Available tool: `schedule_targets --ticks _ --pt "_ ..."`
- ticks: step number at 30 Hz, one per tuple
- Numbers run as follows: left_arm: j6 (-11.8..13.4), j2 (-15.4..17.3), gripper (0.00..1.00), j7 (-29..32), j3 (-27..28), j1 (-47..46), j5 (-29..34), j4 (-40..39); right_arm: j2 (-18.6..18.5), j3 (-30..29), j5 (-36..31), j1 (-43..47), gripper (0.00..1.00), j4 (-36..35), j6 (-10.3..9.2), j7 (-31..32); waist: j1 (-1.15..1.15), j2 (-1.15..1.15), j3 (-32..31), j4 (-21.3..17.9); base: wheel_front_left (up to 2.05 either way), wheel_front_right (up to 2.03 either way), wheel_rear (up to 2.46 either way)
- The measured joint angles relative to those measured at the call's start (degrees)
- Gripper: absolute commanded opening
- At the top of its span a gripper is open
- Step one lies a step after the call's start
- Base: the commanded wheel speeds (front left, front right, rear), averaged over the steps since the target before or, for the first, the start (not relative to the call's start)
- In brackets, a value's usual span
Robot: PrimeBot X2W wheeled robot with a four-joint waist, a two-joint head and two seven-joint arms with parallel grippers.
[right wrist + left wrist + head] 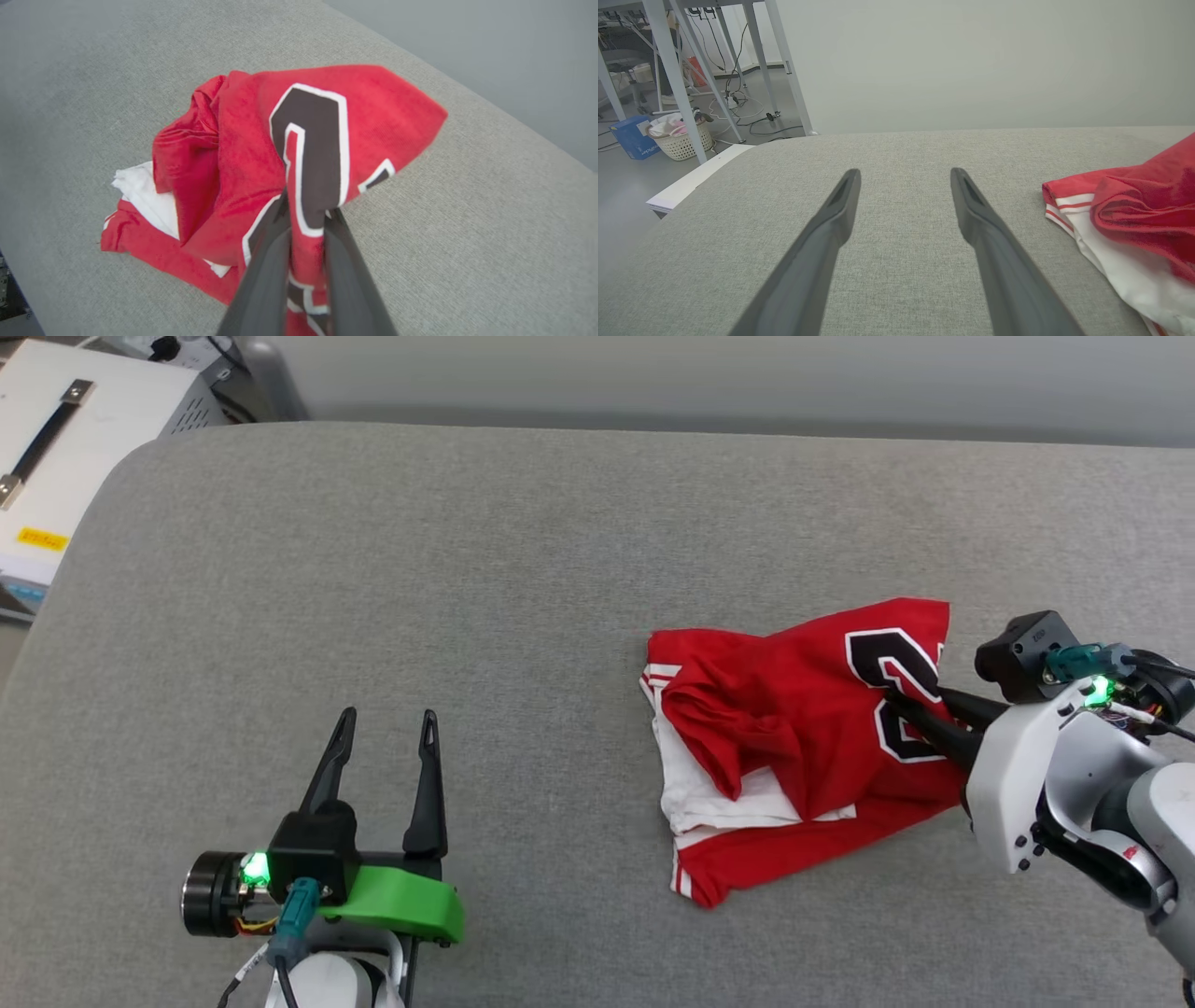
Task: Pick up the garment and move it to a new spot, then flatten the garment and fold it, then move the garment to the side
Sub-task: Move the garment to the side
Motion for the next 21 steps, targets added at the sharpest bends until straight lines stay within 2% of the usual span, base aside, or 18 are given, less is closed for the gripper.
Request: schedule_targets --ticks 5,13,16,21 --pt "0.08 -0.01 1.00 0.00 0.29 0.26 0.02 -0.81 -3.00 -0.71 -0.01 -0.27 0.00 -2.88 0.00 1.01 0.00 0.00 -0.23 -3.27 0.00 0.00 0.00" --pt "0.08 0.45 1.00 0.00 1.40 0.16 0.47 -2.81 -5.82 -6.14 -0.01 -0.14 0.00 -3.48 0.00 1.90 0.00 0.00 0.98 -9.53 0.00 0.00 0.00" --pt "0.38 1.38 1.00 0.00 2.94 -0.14 0.60 -4.53 -7.15 -8.70 -0.58 -0.22 0.00 -1.83 0.01 2.50 0.00 0.00 2.79 -12.39 0.00 0.00 0.00" --pt "0.35 3.41 1.00 0.00 4.97 -2.15 0.60 -6.56 -10.12 -12.58 -1.42 -1.20 0.00 2.80 0.01 3.05 0.00 0.00 6.52 -14.62 0.00 0.00 0.00"
